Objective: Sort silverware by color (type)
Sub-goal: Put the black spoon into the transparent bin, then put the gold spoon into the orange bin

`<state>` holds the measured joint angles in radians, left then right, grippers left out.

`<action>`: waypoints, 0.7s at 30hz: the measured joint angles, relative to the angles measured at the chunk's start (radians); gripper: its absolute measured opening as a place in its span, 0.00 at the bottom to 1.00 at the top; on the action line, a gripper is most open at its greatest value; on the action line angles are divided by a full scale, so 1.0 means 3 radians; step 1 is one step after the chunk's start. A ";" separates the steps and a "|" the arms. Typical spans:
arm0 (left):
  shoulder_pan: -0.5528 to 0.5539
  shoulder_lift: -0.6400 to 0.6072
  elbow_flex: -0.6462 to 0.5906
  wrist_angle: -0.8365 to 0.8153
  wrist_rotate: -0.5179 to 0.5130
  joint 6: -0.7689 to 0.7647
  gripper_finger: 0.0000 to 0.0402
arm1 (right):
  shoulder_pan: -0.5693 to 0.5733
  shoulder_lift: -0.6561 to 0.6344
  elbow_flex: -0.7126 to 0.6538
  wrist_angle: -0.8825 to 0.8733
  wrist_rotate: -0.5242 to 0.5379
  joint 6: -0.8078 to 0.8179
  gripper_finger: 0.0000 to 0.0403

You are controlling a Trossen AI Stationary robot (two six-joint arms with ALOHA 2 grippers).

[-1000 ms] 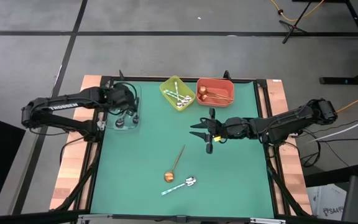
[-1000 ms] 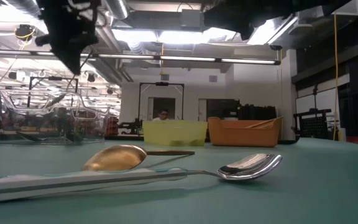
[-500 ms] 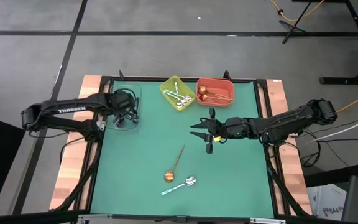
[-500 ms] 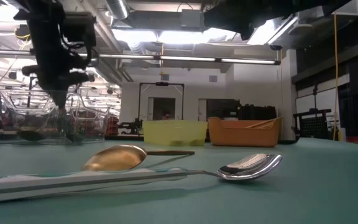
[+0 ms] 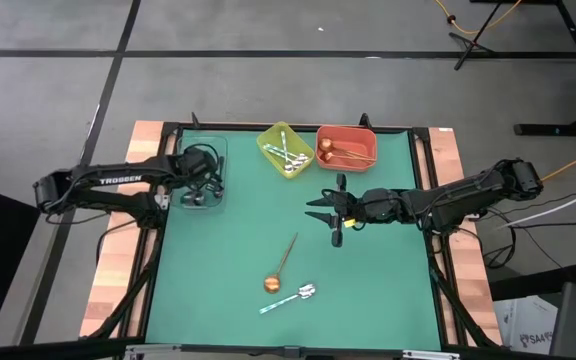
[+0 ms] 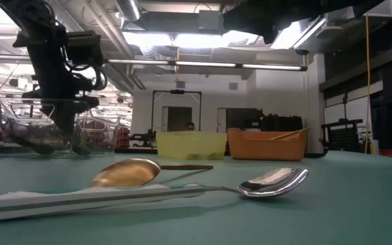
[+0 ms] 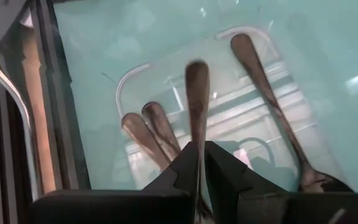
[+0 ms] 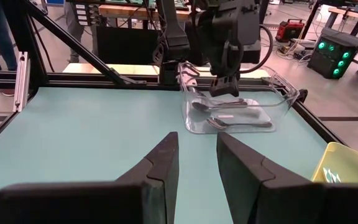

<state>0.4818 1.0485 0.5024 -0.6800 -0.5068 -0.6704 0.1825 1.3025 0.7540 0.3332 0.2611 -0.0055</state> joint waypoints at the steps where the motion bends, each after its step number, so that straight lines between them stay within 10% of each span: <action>1: 0.0008 0.0000 -0.0019 0.0009 0.0001 0.0001 0.05 | 0.0000 0.0000 0.0000 0.0000 0.0001 0.0000 0.25; 21: 0.0011 0.0000 -0.0090 0.0173 0.0000 -0.0013 0.05 | 0.0000 0.0000 0.0000 0.0000 0.0000 -0.0001 0.25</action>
<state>0.4850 1.0485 0.4755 -0.6282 -0.5068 -0.6743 0.1825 1.3025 0.7540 0.3332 0.2611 -0.0057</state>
